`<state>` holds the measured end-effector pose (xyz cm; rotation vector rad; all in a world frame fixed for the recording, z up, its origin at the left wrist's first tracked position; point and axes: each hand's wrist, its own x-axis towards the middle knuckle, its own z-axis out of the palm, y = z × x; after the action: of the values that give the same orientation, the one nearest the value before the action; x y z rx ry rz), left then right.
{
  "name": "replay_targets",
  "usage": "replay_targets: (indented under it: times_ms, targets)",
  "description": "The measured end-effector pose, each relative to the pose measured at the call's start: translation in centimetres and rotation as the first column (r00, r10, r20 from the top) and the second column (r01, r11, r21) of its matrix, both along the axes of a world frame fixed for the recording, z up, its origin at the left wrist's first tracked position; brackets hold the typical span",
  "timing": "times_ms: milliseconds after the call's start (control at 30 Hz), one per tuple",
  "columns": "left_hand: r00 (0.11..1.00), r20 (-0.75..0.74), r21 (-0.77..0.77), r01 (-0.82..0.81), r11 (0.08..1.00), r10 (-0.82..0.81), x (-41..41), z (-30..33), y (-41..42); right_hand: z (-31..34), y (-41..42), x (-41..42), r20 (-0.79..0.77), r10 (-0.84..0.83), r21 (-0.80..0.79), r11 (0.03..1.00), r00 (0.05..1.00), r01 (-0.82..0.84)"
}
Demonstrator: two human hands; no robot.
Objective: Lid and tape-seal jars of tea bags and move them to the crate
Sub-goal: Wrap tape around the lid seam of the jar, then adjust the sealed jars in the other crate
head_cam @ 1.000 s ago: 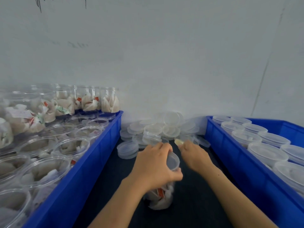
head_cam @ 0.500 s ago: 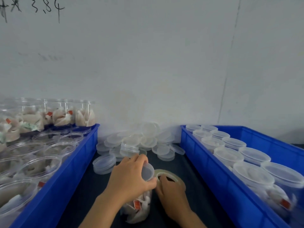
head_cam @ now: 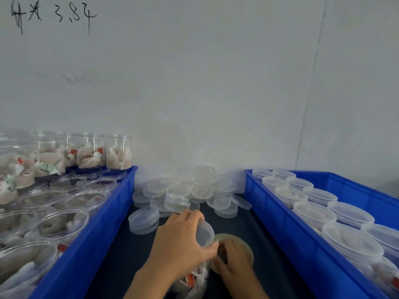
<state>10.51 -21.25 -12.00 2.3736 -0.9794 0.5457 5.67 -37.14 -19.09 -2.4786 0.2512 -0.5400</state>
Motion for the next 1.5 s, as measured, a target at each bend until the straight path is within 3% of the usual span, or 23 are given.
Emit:
replay_targets:
  times_ms: [67, 133, 233, 300, 400, 467, 767, 933, 1000, 1067, 1200, 1300, 1500]
  targets:
    - [0.999, -0.017, -0.106, 0.025, 0.994, -0.027, -0.1, -0.6, 0.0, 0.6, 0.4, -0.7, 0.225, 0.019, 0.306, 0.948, 0.974, -0.089]
    - [0.989, -0.073, -0.379, 0.091, 0.921, -0.128, -0.9, -1.6, 0.2, 1.3, 1.1, -1.3, 0.291, 0.013, 0.572, 0.799, 0.957, -0.185]
    - [0.864, -0.289, -0.756, 0.059, 0.652, -0.413, -1.1, -4.3, 1.1, 1.6, 3.1, -1.5, 0.35, 0.119, 0.861, 0.351, 0.929, -0.369]
    - [0.764, -0.318, -0.807, 0.093, 0.583, -0.562, -0.8, -5.4, 1.1, 1.7, 4.0, -1.6, 0.422, 0.153, 0.887, 0.135, 0.893, -0.442]
    - [0.751, -0.288, -0.821, 0.126, 0.557, -0.594, -0.4, -5.9, 0.8, 1.6, 4.4, -1.3, 0.5, 0.157, 0.864, -0.026, 0.851, -0.503]
    - [0.756, -0.282, -0.828, 0.119, 0.548, -0.591, -0.2, -5.7, 0.5, 1.7, 4.4, -0.9, 0.517, 0.14, 0.856, -0.083, 0.845, -0.51]
    - [0.791, -0.303, -0.802, 0.09, 0.59, -0.532, 0.0, -5.8, 0.1, 2.1, 3.6, -0.3, 0.404, 0.191, 0.914, -0.061, 0.895, -0.4]
    - [0.774, -0.333, -0.813, 0.054, 0.58, -0.538, -0.2, -5.7, 0.3, 3.0, 3.3, -1.0, 0.363, 0.267, 0.932, -0.095, 0.893, -0.351]
    - [0.762, -0.356, -0.799, 0.051, 0.599, -0.54, -0.5, -5.6, 0.4, 3.0, 3.2, -1.2, 0.342, 0.272, 0.939, -0.065, 0.899, -0.338]
    - [0.727, -0.398, -0.767, 0.07, 0.637, -0.559, -0.7, -5.5, 0.8, 3.3, 3.2, -1.5, 0.306, 0.253, 0.943, 0.055, 0.918, -0.329]
    - [0.632, -0.528, -0.68, 0.084, 0.728, -0.567, 0.3, -5.1, 3.4, 4.6, 2.9, -2.2, 0.242, 0.162, 0.866, 0.408, 0.957, -0.288]
    - [0.627, -0.586, -0.588, 0.109, 0.802, -0.514, 1.5, -4.2, 6.1, 5.0, 1.8, -3.3, 0.206, 0.261, 0.721, 0.612, 0.943, -0.326]
    - [0.631, -0.66, -0.415, 0.146, 0.898, -0.408, 1.5, -3.5, 6.8, 5.0, 2.0, -3.8, 0.129, 0.332, 0.637, 0.694, 0.934, -0.334]
